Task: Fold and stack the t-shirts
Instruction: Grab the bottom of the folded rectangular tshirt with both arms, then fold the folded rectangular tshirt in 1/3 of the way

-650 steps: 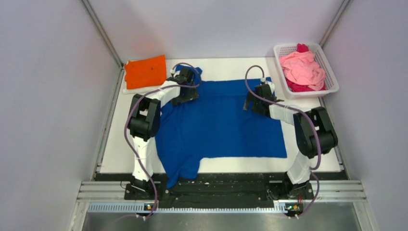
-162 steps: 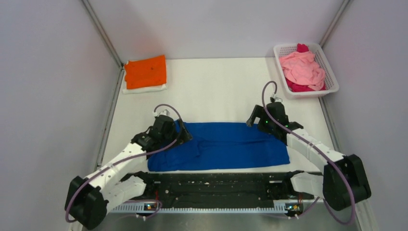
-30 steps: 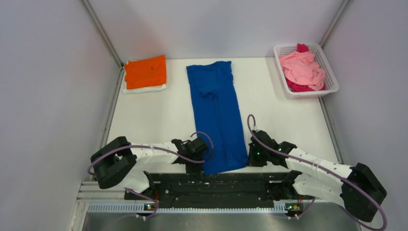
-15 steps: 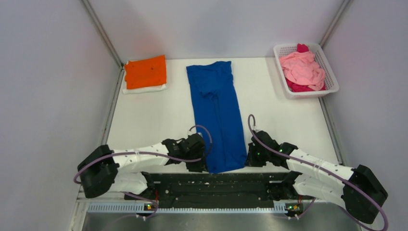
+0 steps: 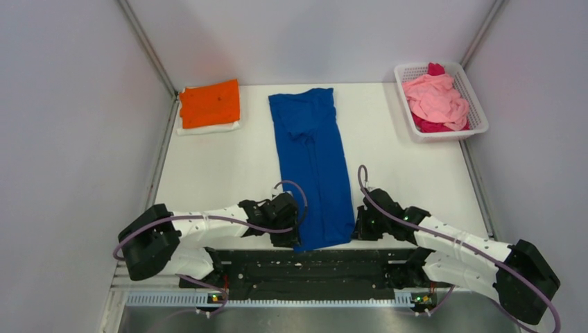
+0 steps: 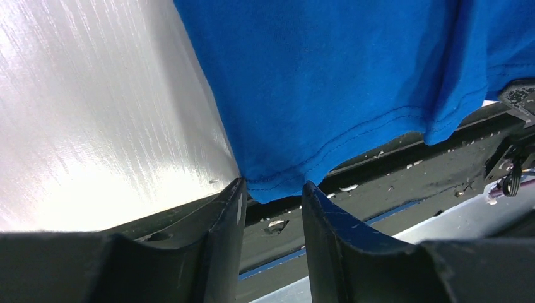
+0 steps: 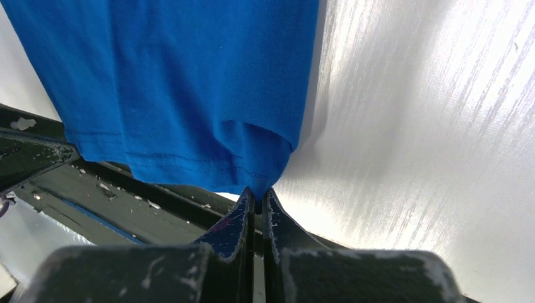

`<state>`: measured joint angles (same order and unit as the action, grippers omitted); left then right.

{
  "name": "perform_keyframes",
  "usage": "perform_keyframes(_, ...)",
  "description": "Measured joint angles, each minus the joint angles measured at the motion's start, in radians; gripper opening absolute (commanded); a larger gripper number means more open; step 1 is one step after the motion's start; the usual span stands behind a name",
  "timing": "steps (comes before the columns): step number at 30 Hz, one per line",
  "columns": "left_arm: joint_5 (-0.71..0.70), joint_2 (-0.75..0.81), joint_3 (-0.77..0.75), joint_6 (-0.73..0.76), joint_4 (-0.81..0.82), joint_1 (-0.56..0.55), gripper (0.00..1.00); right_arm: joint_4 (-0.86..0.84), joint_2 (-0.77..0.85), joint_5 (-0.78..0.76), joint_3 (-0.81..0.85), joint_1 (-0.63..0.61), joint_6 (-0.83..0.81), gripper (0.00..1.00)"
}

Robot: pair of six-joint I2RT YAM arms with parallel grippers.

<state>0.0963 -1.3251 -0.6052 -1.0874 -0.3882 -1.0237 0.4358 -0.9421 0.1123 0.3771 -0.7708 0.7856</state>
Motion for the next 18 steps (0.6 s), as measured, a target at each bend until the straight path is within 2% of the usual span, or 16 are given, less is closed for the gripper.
perform_keyframes(5,-0.012,-0.013,0.0,-0.016,-0.001,0.0,0.4,-0.002,0.009,0.005,-0.004,0.0,0.0,0.0)
perform_keyframes(8,-0.01,-0.033,-0.012,-0.021,0.001,0.0,0.25,-0.003,0.012,0.008,-0.004,0.0,0.0,0.0)
perform_keyframes(11,-0.008,-0.066,-0.027,-0.02,0.011,0.0,0.0,-0.003,0.013,0.011,-0.004,0.0,0.0,0.0)
perform_keyframes(18,-0.018,-0.08,-0.046,-0.024,-0.013,0.0,0.0,0.005,0.048,-0.002,-0.024,0.001,0.023,0.0)
